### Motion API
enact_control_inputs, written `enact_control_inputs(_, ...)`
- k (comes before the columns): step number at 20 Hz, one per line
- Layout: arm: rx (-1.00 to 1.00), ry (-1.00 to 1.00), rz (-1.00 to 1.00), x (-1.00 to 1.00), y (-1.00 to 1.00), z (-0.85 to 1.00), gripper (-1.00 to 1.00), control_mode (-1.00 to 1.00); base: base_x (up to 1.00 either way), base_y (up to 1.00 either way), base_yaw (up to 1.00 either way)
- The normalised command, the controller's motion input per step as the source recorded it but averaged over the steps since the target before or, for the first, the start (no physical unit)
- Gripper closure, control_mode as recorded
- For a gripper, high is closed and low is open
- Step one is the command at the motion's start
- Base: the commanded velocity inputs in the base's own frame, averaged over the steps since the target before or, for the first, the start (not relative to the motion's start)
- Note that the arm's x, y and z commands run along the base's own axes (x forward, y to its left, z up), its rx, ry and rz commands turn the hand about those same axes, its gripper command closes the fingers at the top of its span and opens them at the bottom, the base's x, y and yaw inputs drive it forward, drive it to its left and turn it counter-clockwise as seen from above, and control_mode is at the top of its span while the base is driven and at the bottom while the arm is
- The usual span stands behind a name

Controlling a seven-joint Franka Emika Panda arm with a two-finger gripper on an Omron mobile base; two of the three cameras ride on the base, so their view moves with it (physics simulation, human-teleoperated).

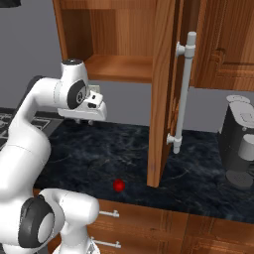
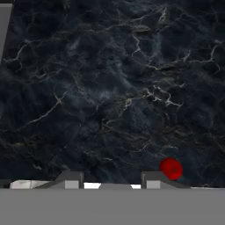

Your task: Pick the apple from the counter and place it in the cabinet. Then close the cabinet.

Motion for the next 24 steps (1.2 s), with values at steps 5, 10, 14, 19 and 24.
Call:
enact_control_inputs(5, 0.00, 0.00, 0.00, 0.00, -0.12, -0.23, -1.00, -1.00, 0.00, 0.00, 0.00)
enact_control_inputs(10, 0.00, 0.07, -0.01, -0.08, -0.48, -0.20, -1.00, -1.00, 0.00, 0.00, 0.00)
enact_control_inputs(14, 0.02, 0.19, -0.05, -0.14, -0.69, -0.19, -1.00, -1.00, 0.00, 0.00, 0.00)
enact_control_inputs(19, 0.00, 0.21, -0.05, -0.01, -0.44, -0.35, -1.00, -1.00, 0.00, 0.00, 0.00)
enact_control_inputs(24, 0.00, 0.14, -0.04, -0.04, -0.35, -0.52, -1.00, -1.00, 0.00, 0.00, 0.00)
